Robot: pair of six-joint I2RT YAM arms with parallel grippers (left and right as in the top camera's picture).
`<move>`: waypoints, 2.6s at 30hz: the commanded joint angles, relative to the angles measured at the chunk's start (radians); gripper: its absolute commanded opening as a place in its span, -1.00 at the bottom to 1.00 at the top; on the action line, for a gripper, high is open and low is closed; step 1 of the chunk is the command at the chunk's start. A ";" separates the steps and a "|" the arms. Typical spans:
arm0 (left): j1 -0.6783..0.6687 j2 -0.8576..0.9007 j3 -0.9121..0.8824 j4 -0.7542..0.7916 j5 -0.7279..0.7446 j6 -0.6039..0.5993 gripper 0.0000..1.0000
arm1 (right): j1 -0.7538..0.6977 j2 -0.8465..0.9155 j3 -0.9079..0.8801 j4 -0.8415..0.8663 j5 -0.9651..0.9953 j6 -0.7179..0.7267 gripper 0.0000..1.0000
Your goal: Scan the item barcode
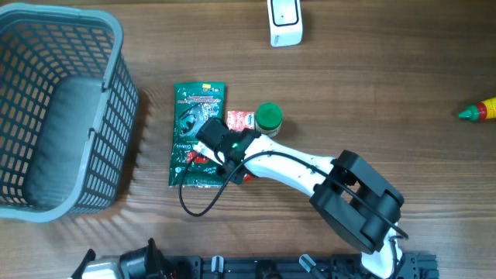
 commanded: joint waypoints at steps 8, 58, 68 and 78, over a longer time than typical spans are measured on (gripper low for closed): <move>0.003 -0.006 -0.001 0.001 0.012 -0.002 1.00 | -0.016 0.045 0.056 -0.089 -0.058 0.053 -0.91; 0.003 -0.006 -0.001 0.001 0.012 -0.002 1.00 | -0.583 -0.146 0.137 -0.838 -1.584 0.340 -0.92; 0.003 -0.006 -0.001 0.001 0.012 -0.002 1.00 | -0.583 -0.146 0.137 -0.905 -1.355 0.763 -0.91; 0.003 -0.006 -0.001 0.001 0.012 -0.002 1.00 | -0.584 -0.146 0.137 -0.836 -1.374 0.806 -0.91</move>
